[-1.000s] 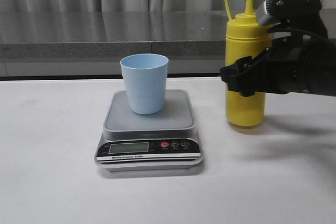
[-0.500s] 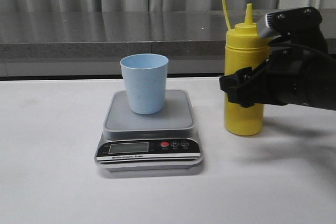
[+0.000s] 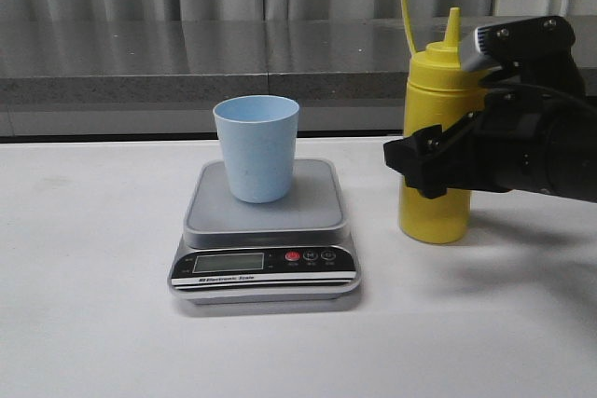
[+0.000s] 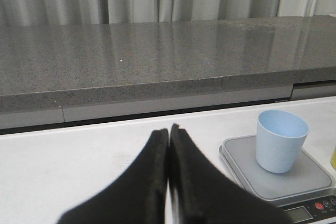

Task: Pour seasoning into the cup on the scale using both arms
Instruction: 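Lower the yellow bottle onto the table with the right gripper, then open the right gripper and withdraw it from the bottle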

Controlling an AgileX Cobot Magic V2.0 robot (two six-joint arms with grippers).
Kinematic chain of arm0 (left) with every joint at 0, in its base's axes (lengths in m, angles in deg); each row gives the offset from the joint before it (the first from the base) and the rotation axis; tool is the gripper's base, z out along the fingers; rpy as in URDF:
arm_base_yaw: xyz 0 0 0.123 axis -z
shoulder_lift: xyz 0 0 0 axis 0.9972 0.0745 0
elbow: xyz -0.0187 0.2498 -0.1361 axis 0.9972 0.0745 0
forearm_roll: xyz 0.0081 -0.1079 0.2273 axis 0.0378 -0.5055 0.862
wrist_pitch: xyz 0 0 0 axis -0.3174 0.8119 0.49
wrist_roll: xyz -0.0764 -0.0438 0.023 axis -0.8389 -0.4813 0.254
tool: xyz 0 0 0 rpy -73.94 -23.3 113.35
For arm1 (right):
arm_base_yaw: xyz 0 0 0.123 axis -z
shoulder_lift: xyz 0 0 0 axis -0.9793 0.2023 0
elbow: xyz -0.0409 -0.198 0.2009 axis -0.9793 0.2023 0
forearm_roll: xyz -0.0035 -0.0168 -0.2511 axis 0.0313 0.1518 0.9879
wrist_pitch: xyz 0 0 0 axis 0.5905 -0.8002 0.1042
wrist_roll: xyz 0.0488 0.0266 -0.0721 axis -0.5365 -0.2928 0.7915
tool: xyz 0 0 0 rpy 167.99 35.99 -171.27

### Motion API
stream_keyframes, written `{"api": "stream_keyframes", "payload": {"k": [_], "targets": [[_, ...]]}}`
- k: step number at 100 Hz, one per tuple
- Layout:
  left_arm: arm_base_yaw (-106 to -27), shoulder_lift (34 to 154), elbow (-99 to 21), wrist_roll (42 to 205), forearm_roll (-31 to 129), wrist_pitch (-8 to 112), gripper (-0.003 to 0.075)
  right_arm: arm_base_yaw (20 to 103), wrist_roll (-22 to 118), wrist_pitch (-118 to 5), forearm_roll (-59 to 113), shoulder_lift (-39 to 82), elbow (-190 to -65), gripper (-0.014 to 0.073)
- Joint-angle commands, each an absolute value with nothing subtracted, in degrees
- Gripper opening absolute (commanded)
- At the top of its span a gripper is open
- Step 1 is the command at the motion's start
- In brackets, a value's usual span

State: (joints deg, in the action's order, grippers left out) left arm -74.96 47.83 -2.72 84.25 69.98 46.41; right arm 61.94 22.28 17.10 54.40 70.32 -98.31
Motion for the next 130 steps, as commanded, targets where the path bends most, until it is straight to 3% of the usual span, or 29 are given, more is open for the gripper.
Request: {"api": "stream_keyframes", "payload": {"k": [1,71,130], "targets": [[-74.98,48.41,-4.30,84.38,69.81,50.58,-0.0018,62.07,22.28,22.21,54.61,68.06,-98.85,0.0612],[-74.98,48.41,-4.30,84.38,69.81,50.58,-0.0018,62.23,22.28,22.43,54.56,65.27,-98.66,0.0612],[-74.98,48.41,-4.30,84.38,69.81,50.58,-0.0018,62.27,22.28,26.10,47.05,62.11,-88.69,0.0612]]}}
